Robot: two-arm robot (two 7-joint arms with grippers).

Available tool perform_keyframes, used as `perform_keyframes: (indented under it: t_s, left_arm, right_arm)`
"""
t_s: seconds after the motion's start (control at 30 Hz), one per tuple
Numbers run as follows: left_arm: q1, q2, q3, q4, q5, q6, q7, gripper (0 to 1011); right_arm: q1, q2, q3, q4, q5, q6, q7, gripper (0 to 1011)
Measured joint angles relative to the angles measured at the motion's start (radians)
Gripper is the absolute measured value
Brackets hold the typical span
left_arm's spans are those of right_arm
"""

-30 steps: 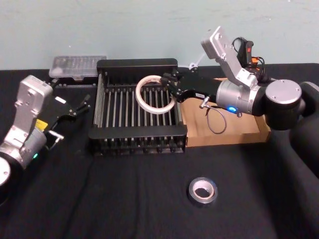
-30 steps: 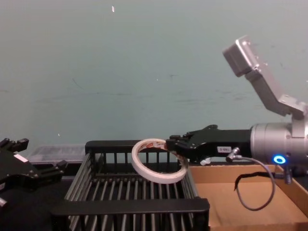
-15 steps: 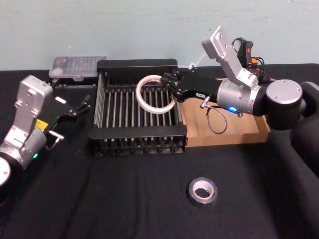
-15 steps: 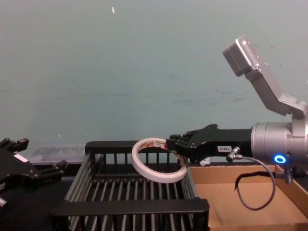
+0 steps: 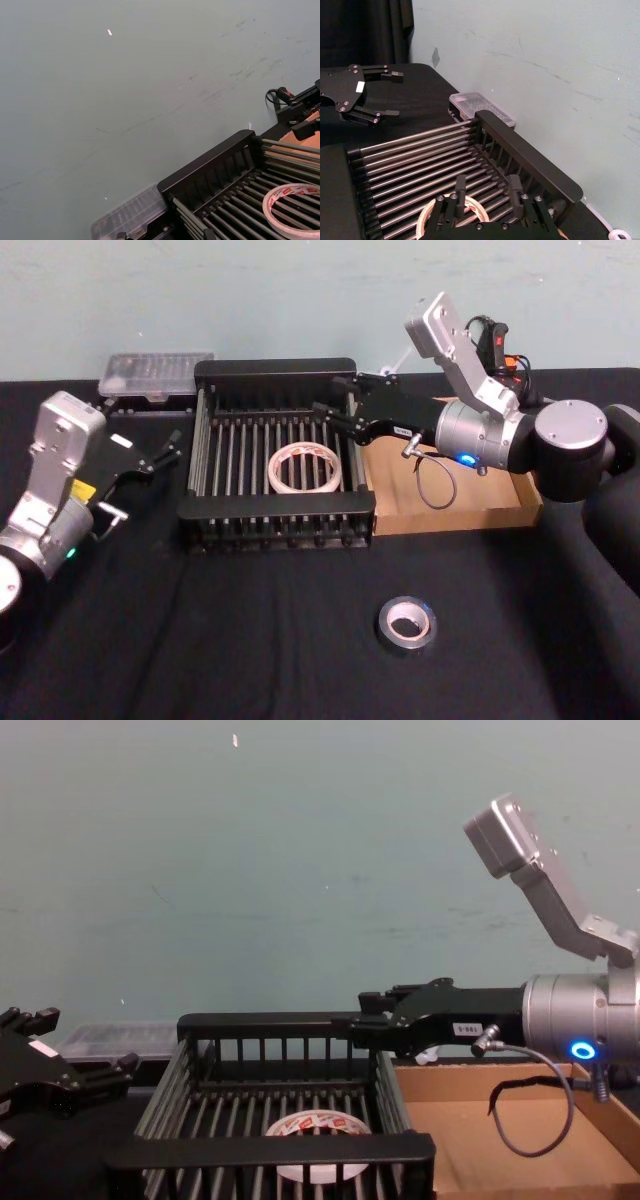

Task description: Pick up the white tape and place it into the black box , Pick up the silver tape and place it into the brown box.

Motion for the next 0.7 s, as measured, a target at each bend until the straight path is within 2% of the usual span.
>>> perform_keyframes:
  t_s: [0.03,0.1,0.3,0.43,0.47,0.57,0.7]
  left_arm:
    - [0.0,0.0,0.0,0.0,0.0,0.0,0.0,1001]
    - [0.0,0.0,0.0,0.0,0.0,0.0,0.0,1001]
    - [0.0,0.0,0.0,0.0,0.0,0.0,0.0,1001]
    - [0.0,0.0,0.0,0.0,0.0,0.0,0.0,1001]
    - [0.0,0.0,0.0,0.0,0.0,0.0,0.0,1001]
    - [0.0,0.0,0.0,0.0,0.0,0.0,0.0,1002]
    - [0.0,0.0,0.0,0.0,0.0,0.0,0.0,1001]
  right_arm:
    - [0.0,0.0,0.0,0.0,0.0,0.0,0.0,554]
    - [0.0,0.0,0.0,0.0,0.0,0.0,0.0,589]
    - [-0.001,0.001,0.0,-0.001,0.001,0.0,0.0,810]
    - [-0.001,0.001,0.0,-0.001,0.001,0.0,0.0,911]
    - [-0.001,0.001,0.0,-0.002,0.001,0.0,0.0,911]
    - [-0.002,0.001,0.0,-0.002,0.001,0.001,-0.001,1002]
    - [-0.014,0.009,0.011,-0.027,0.006,0.008,-0.013,1002]
